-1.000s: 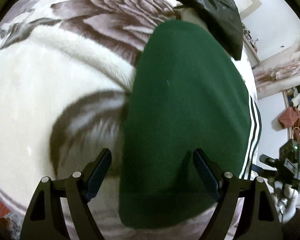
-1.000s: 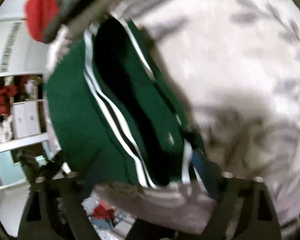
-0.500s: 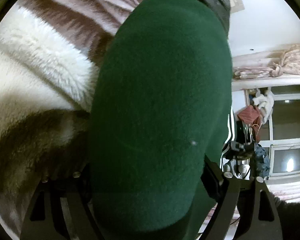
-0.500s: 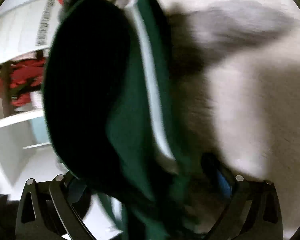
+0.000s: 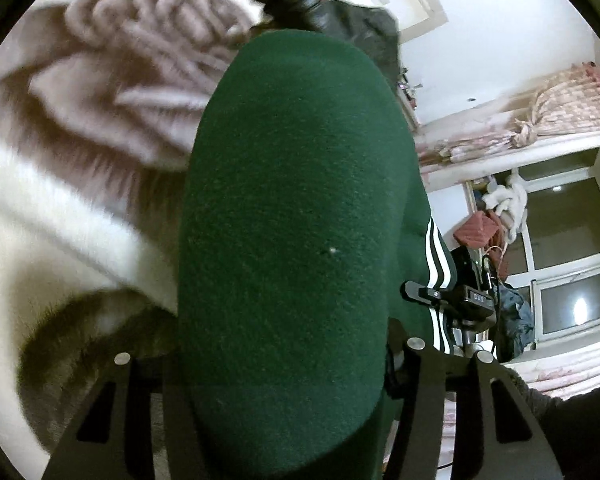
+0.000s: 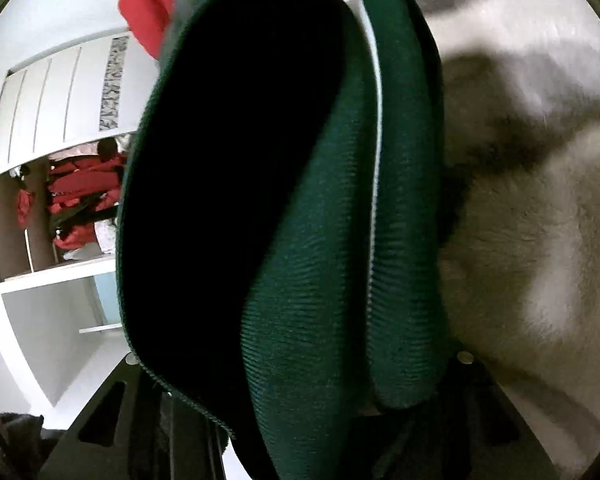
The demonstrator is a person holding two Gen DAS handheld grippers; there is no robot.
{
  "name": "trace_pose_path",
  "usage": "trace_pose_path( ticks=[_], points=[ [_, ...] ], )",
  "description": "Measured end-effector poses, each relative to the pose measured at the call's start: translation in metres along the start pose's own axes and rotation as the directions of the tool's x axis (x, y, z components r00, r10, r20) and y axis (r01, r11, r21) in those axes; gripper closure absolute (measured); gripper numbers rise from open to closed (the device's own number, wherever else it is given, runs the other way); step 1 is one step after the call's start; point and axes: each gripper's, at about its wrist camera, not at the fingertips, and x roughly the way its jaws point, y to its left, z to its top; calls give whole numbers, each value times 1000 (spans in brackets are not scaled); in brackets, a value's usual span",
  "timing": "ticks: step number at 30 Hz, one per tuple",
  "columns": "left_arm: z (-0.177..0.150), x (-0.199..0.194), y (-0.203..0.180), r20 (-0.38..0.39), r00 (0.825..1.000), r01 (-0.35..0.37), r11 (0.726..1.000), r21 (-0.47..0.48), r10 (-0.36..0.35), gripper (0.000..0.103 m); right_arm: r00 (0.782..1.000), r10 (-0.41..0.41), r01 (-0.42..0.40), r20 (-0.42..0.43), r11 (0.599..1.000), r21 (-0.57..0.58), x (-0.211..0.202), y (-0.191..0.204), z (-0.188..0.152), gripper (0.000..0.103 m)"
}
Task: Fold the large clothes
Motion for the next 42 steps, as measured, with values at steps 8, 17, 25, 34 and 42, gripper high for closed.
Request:
trace_pose_path(
  ticks=[8,17,25,34,42],
  points=[
    [91,-18,-59,35,999,36,996,86,-40,51,996,37,-29,85,996,-85,-65,90,35,59],
    [259,30,-76,39,993,107,988,115,-112,51,981,1,29,194,988,-153,-162,185,160,59],
    [353,145,9,-47,998,49,997,52,-46,44,979,-105,123,177,988,-96,-127,179,352,59],
    [348,157,31,-71,997,26,999,24,-24,29,979,-132,141,153,989,-45,-106,123,414,58],
    [326,120,-24,-24,974,-223,969,110,227,25,869,-453,475,200,876,-82,-119,192,372,30]
  ],
)
